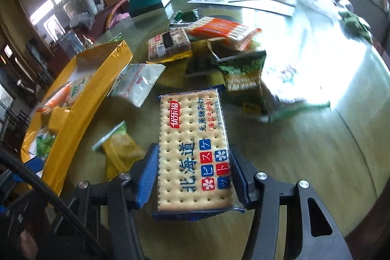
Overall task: Organize snacks
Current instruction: 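Lift the Hokkaido cracker pack with the right gripper while the left grasps the green-yellow snack bag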
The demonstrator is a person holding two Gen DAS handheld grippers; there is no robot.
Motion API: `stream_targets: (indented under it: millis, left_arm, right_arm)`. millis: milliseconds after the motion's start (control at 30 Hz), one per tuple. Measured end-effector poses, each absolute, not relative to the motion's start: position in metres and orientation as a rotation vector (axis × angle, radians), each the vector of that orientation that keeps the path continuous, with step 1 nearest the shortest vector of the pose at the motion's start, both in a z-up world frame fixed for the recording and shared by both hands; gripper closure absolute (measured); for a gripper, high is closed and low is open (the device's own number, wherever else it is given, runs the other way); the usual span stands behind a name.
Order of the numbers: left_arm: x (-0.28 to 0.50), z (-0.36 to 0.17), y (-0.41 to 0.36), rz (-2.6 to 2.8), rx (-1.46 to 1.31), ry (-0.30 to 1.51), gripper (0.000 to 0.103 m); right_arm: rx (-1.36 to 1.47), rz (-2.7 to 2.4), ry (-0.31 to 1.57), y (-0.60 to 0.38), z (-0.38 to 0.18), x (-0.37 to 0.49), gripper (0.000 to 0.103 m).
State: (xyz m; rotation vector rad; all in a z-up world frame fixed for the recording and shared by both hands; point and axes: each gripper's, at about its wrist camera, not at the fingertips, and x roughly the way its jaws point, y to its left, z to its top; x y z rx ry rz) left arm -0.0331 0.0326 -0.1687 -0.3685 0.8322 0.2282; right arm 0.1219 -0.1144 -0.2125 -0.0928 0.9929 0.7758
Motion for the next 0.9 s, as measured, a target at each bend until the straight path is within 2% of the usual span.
stream_targets:
  millis: [467,900]
  left_arm:
    - [-0.012,-0.188,0.016,0.197,-0.346,0.928,0.017]
    - [0.000,-0.197,0.014,0.229,-0.328,0.962,0.017]
  right_arm:
    - [0.074,0.776,0.961,-0.173,-0.211,0.105,0.048]
    - [0.044,0.745,0.963,-0.179,-0.216,0.101,0.048]
